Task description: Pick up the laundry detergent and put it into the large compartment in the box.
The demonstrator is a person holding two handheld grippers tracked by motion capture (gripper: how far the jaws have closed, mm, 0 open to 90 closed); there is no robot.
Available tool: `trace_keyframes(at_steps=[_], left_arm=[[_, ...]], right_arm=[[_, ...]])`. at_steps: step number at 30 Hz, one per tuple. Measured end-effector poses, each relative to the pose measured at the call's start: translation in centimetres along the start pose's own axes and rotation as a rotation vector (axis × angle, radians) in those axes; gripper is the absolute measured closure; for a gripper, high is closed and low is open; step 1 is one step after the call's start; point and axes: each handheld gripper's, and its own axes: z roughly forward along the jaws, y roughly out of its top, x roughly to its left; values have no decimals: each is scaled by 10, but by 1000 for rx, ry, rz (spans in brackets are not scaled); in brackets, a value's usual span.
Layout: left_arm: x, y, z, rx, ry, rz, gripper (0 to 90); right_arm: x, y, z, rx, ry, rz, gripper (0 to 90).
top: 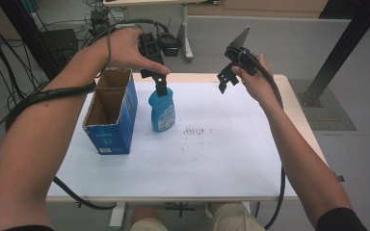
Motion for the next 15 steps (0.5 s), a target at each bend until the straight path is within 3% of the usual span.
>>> trace_keyframes(at_steps=[15], left_arm=[[7, 0, -1, -8, 23, -15, 61]], right_arm=[[-1, -6, -1, -7, 0, 3, 59]])
